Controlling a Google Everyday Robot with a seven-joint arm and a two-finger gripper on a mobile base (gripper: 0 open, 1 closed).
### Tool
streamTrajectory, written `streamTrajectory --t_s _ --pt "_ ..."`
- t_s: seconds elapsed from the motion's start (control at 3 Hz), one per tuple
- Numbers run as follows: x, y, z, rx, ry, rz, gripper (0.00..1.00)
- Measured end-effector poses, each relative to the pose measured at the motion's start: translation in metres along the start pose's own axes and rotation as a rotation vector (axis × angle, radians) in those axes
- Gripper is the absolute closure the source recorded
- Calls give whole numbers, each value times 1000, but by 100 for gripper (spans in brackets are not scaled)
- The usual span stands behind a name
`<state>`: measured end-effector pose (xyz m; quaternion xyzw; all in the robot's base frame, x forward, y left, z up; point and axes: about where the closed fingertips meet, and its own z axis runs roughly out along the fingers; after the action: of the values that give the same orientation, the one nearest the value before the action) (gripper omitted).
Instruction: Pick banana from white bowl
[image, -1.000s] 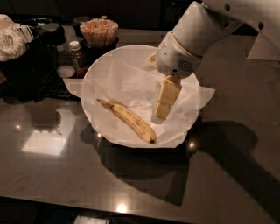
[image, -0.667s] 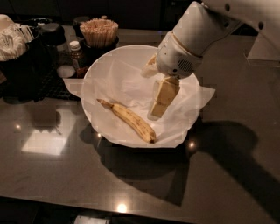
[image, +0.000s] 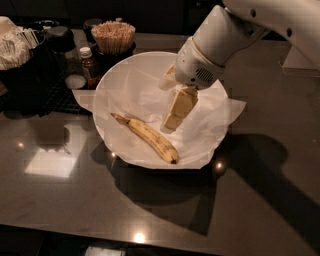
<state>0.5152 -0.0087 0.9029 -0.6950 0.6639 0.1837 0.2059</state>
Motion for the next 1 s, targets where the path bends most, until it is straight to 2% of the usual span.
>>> streamTrajectory --t_s 0.67,1.0 --pt "2 -15 34 -64 32 122 15" --pt "2 -2 34 -62 53 154 16"
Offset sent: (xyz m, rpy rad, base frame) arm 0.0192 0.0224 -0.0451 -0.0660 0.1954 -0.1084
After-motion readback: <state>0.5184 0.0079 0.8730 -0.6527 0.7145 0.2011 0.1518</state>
